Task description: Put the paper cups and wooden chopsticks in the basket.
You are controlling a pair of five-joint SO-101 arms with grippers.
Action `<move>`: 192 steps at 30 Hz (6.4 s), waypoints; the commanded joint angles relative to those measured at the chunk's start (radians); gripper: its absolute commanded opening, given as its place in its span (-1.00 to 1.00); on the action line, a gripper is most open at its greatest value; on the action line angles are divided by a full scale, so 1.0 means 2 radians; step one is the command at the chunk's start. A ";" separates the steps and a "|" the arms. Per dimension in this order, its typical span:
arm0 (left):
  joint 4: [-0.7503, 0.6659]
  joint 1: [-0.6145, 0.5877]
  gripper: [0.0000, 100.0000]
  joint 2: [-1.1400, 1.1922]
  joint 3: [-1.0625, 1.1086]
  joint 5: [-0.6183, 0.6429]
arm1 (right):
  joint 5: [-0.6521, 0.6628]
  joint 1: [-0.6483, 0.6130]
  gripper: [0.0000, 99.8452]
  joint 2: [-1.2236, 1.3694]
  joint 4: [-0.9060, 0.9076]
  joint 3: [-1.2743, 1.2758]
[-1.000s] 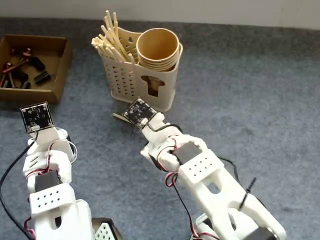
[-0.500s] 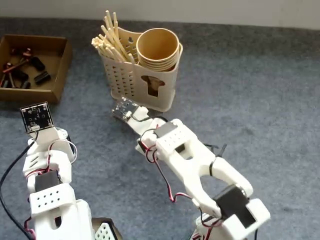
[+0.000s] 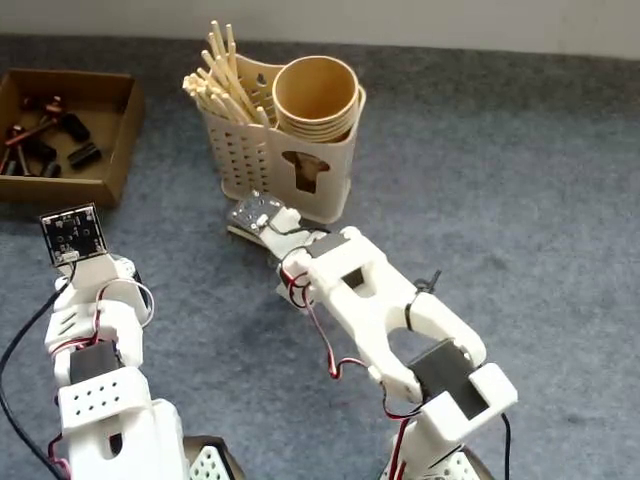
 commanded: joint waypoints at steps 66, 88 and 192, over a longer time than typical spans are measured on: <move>-0.011 0.001 -0.98 -0.007 -0.002 0.002 | 0.103 0.005 -0.82 -0.097 0.134 0.032; -0.011 0.003 -0.98 -0.007 -0.002 0.002 | -0.002 -0.058 -0.60 -0.051 -0.070 0.048; -0.011 0.003 -0.98 -0.007 -0.002 0.001 | -0.061 -0.003 -0.99 -0.303 -0.732 0.076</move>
